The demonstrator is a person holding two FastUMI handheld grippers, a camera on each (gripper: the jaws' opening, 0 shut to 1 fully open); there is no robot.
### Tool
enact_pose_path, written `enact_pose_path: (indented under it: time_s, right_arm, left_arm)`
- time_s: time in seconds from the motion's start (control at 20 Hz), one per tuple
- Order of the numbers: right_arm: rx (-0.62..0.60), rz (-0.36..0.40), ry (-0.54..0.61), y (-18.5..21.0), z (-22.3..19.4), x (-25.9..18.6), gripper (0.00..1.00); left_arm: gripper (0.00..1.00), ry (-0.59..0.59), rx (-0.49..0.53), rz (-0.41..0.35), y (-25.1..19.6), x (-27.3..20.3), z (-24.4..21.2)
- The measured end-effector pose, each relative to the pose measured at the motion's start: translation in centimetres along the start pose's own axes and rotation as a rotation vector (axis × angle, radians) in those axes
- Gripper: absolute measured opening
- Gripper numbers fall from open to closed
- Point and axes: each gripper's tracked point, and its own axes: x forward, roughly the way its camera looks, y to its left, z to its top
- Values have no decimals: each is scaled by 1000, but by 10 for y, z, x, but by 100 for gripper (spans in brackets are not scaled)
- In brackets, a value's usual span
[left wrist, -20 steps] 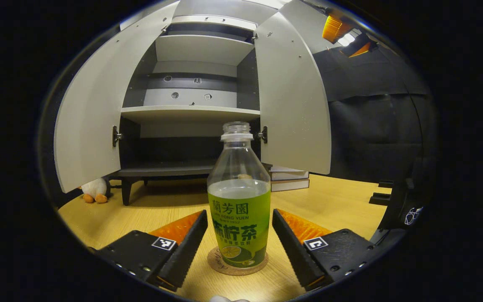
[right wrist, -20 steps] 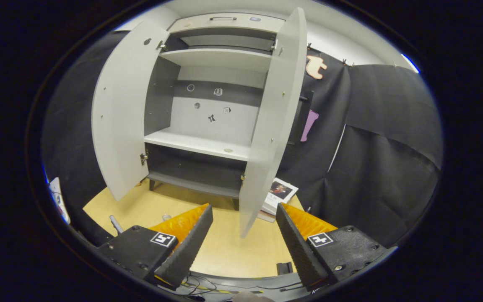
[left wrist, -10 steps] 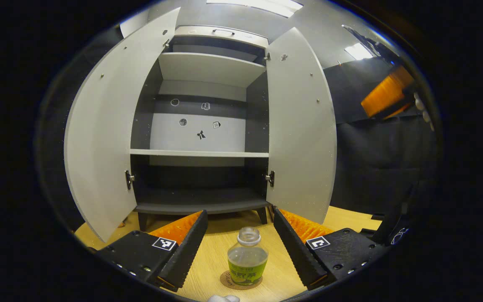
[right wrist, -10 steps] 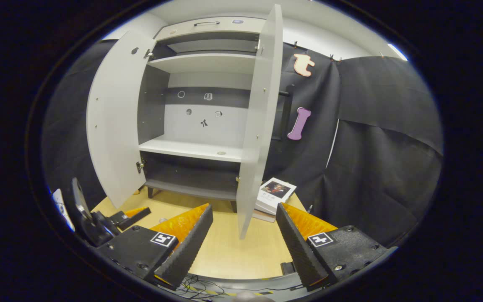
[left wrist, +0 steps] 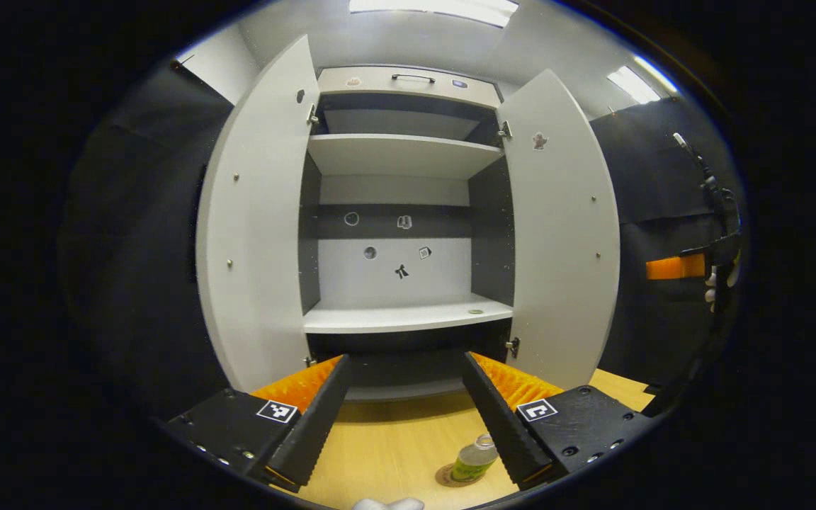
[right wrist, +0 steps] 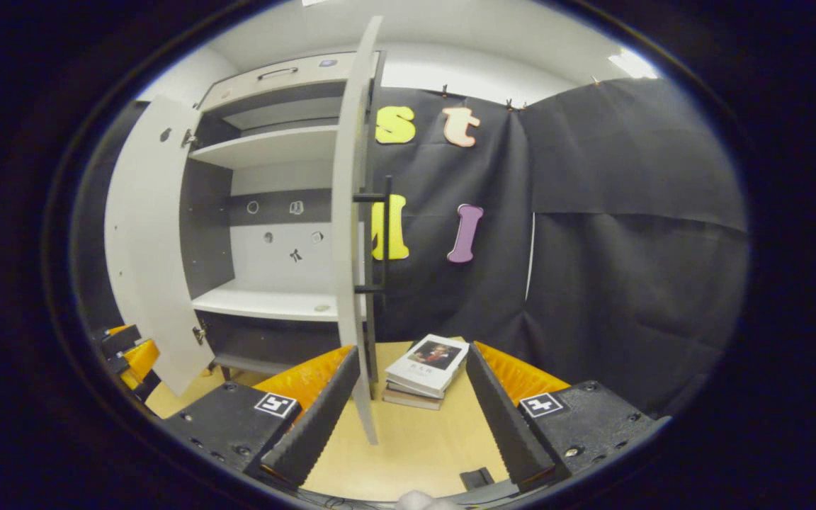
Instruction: Grasp the bottle in the cabinet with the left hand and place it on the coaster, then close the right door with the right hand and the left door with the left hand.
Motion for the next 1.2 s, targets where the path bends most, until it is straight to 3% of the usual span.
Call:
enact_pose_path:
  time_s: [0.1, 0.25, 0.4, 0.55, 0.8, 1.2]
  right_arm:
    - [13, 10, -16, -15, 14, 18, 99]
    - [53, 48, -43, -37, 40, 45, 99]
    - [94, 97, -69, -51, 66, 69, 99]
    - [97, 190, -75, -47, 82, 90, 99]
    - [54, 390, -79, -6, 99, 104, 99]
    - [-44, 356, -103, 16, 103, 91, 94]
  left_arm:
    - [100, 13, 23, 59, 13, -13, 4]
    - [97, 45, 39, 158, 23, -33, 8]
    - [97, 66, 20, 222, 12, -47, 14]
    - [96, 69, 5, 283, -3, -52, 25]
    - [96, 63, 23, 363, -28, -60, 42]
    - [96, 41, 22, 334, -25, -56, 47]
